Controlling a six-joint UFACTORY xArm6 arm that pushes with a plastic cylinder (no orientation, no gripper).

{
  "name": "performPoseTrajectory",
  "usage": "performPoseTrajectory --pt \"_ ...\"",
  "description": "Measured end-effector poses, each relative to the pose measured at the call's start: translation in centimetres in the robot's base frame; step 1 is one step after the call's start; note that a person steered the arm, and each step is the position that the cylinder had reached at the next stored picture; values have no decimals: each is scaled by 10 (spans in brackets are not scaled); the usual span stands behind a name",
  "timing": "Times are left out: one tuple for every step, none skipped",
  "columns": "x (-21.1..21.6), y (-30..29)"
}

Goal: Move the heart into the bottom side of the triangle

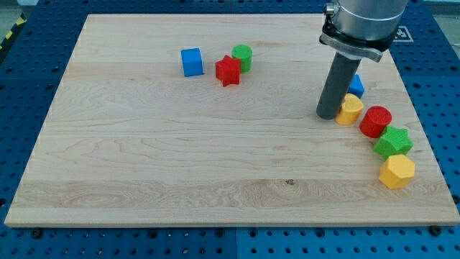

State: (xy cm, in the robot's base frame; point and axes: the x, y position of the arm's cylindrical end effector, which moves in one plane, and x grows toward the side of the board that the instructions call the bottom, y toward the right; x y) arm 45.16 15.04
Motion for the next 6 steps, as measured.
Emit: performPoseTrajectory --pt "1 -3" --pt "24 -3" --pt "39 10" --pt "38 25" --pt "30 25" --pt "17 25"
